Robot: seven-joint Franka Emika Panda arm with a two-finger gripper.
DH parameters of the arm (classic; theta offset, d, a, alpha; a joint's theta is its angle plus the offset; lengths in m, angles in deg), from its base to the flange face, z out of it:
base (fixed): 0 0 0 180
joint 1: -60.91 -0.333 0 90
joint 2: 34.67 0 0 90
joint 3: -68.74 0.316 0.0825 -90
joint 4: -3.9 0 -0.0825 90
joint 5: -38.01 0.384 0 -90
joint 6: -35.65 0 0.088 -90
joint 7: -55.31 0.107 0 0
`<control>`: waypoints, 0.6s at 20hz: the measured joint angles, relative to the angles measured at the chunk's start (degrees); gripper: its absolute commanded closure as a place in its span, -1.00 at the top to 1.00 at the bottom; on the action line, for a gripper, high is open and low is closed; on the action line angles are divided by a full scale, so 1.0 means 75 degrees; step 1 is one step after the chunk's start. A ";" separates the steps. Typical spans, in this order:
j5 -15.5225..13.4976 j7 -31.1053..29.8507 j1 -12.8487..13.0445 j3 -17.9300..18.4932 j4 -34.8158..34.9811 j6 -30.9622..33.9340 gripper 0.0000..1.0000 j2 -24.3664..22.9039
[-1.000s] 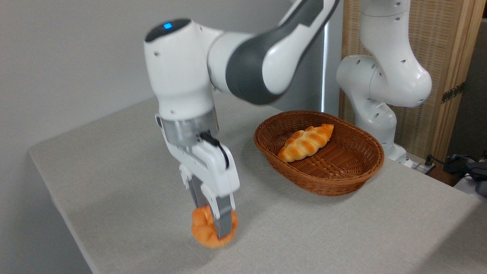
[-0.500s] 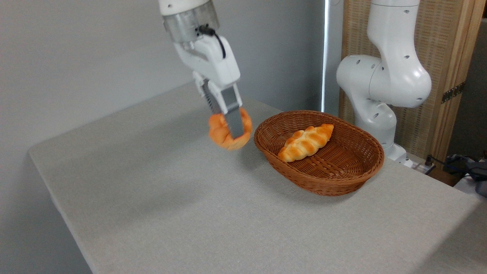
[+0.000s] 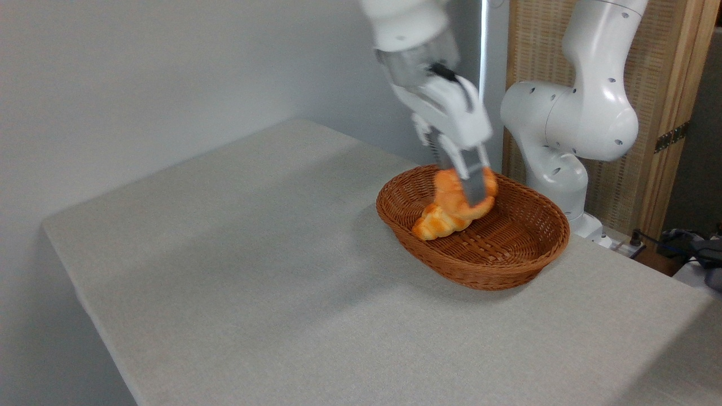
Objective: Put bread into the basket
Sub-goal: 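Lower the roll beside the croissant and open the gripper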
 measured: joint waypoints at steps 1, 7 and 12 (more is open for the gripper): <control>0.0092 0.0083 0.0158 0.0322 0.0171 0.0027 0.09 -0.0131; 0.0202 0.0095 0.0923 0.1005 0.0772 0.0129 0.22 -0.0106; 0.0202 0.0091 0.1165 0.1004 0.0972 0.0127 0.68 0.0231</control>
